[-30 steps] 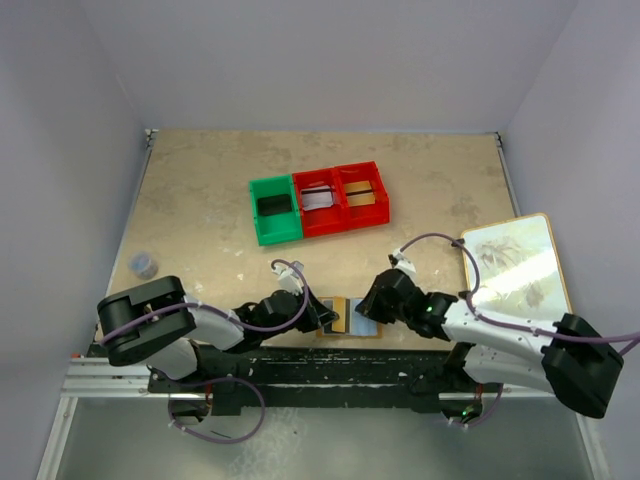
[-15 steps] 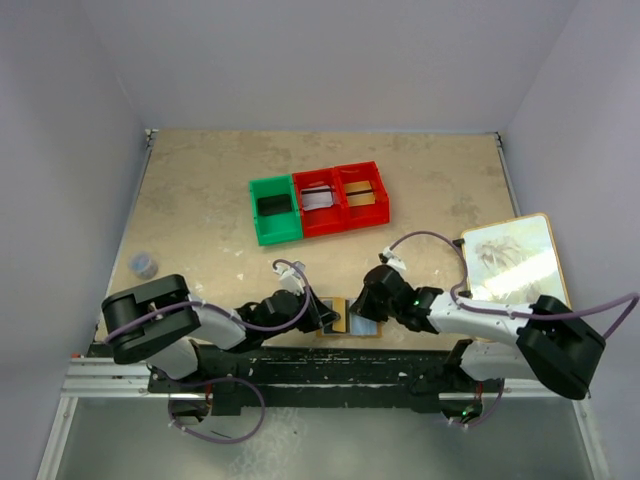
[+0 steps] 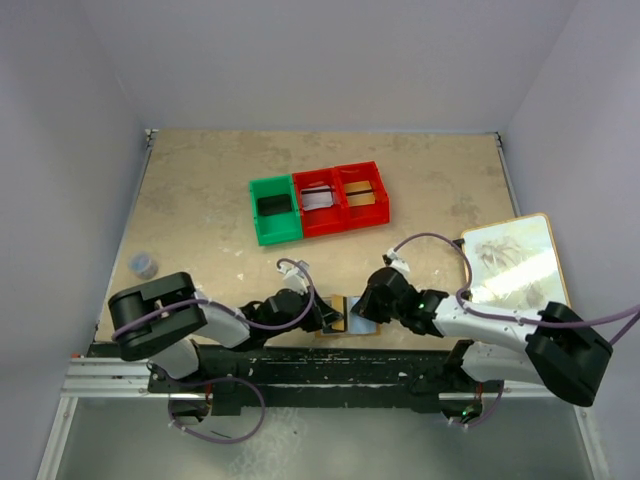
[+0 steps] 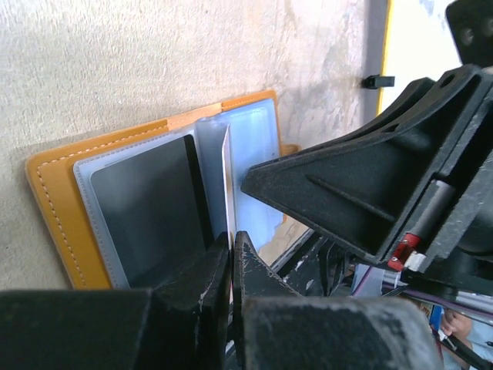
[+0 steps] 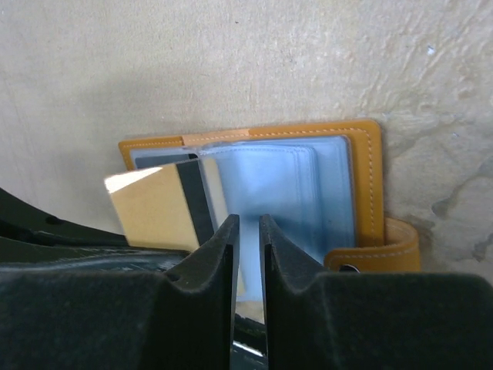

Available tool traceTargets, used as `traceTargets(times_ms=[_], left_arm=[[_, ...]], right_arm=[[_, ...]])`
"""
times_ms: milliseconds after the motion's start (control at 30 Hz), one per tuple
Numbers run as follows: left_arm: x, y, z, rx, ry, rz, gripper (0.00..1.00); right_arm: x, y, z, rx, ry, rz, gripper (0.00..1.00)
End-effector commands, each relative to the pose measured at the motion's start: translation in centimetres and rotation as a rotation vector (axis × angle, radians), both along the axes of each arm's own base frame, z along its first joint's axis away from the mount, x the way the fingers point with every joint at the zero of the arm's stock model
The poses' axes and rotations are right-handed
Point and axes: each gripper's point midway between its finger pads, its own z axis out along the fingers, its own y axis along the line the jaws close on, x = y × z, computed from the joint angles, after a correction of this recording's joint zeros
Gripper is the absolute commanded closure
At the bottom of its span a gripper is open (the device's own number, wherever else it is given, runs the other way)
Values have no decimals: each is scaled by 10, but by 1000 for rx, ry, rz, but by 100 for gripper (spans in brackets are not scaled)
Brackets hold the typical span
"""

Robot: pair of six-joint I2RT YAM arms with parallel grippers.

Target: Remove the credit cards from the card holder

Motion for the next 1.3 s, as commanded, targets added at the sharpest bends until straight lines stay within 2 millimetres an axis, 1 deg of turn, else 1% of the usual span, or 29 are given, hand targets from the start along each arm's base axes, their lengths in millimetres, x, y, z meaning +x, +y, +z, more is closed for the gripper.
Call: traceTargets(times_ms=[0,67,133,267,333,400,433,467,567,733,767,833,933,1033,1133,1267], left_arm=[[11,8,22,-3,-66,49,100],[13,16,22,33,-79,68,100],[12,21,25,48,-91,65,100],[7,23,34,49,-112,34,100],[6,24,40,44,-124,24,100],[7,30,44,52,-135,38,100],[7,32,51,41,-151,45,100],[9,36,53,49,-163,51,100],[11,43,53,92,-185,64,100],[8,36,42,82,-158,36,100],[5,34,43,48,-149,33,100],[5,35,43,-4,-134,56,100],[6,35,38,-12,-120,69,100],[6,36,31,-5,-101,79,100],[5,38,24,-9,-78,94,100],[5,37,22,-41,-56,109,100]], right_arm=[[-3,-17,1,-43,-12,-21,80],[-2,-17,5,-32,-28,-23,79],[0,-15,11,-18,-42,-21,78],[3,-10,22,10,-69,-12,77],[6,-4,34,45,-103,6,73],[9,1,47,83,-139,20,68],[10,3,53,98,-159,26,65],[11,3,58,107,-175,26,63],[14,1,69,128,-208,14,57],[12,15,81,221,-241,73,55],[11,17,82,238,-241,77,54],[6,19,79,275,-235,89,48],[0,24,79,381,-236,110,44],[-4,28,74,435,-214,121,44],[-11,36,69,485,-180,155,44],[-19,41,52,489,-121,181,46]])
